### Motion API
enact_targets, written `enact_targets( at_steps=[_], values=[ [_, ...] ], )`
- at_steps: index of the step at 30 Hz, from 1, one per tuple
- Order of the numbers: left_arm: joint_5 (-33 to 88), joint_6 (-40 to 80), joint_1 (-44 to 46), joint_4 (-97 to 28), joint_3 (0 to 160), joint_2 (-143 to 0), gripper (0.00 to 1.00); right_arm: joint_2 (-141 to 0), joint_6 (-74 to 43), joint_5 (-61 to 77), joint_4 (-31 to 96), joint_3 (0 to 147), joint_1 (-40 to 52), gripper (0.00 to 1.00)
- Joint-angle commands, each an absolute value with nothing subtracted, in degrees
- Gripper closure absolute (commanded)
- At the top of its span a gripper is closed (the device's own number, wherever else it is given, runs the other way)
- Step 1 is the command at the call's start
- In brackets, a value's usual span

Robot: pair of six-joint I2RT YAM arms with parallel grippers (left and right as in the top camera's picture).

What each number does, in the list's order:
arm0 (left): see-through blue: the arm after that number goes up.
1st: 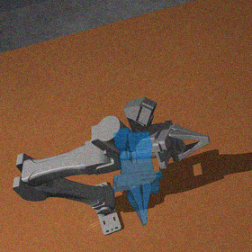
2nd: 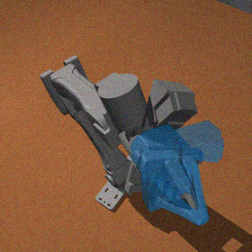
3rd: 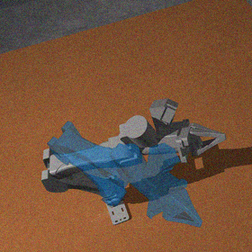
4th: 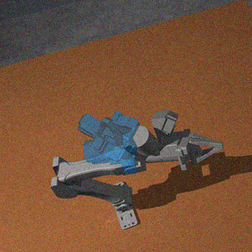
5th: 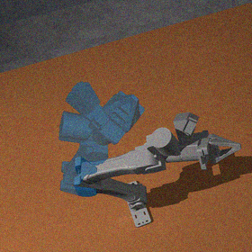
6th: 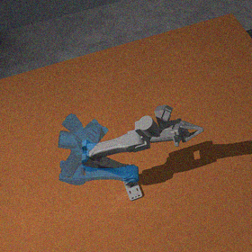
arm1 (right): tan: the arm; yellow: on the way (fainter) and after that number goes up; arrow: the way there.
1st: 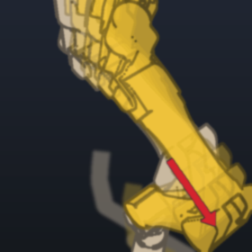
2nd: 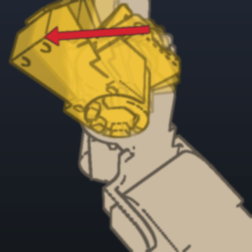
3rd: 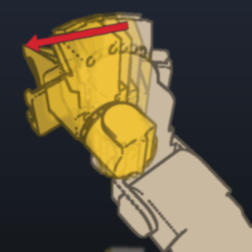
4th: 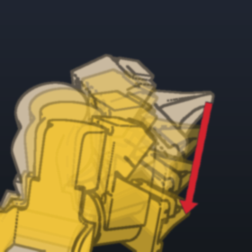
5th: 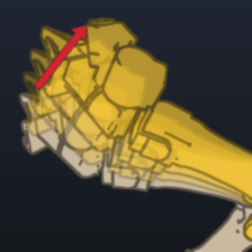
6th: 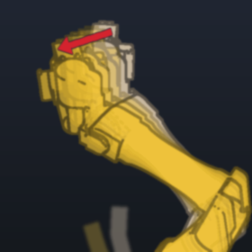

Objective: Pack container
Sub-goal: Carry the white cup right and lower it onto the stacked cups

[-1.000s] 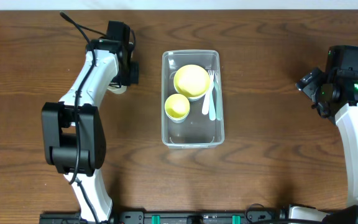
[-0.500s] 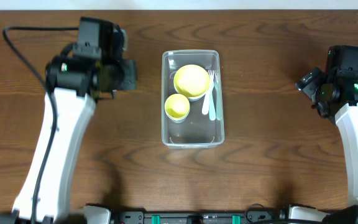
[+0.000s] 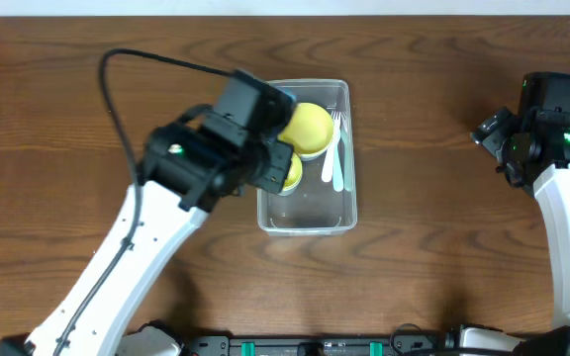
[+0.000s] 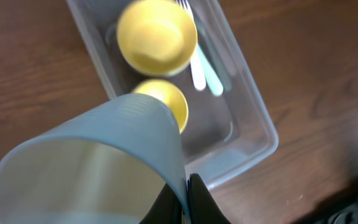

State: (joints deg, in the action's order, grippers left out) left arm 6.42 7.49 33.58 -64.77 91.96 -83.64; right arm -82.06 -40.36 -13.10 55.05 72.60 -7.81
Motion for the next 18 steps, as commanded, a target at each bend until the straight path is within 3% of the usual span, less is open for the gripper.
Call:
enact_targets(
  at_steps=[1, 18],
  values=[
    [3.49, 7.11, 35.68, -65.58, 92.60, -85.84, 0.94, -82.02, -41.10, -14.11, 55.07, 73.32, -7.92, 0.01],
    [3.62, 4.89, 41.65, -70.08, 91.83, -86.85, 0.94, -82.02, -41.10, -14.11, 55.07, 73.32, -7.92, 0.01]
  ],
)
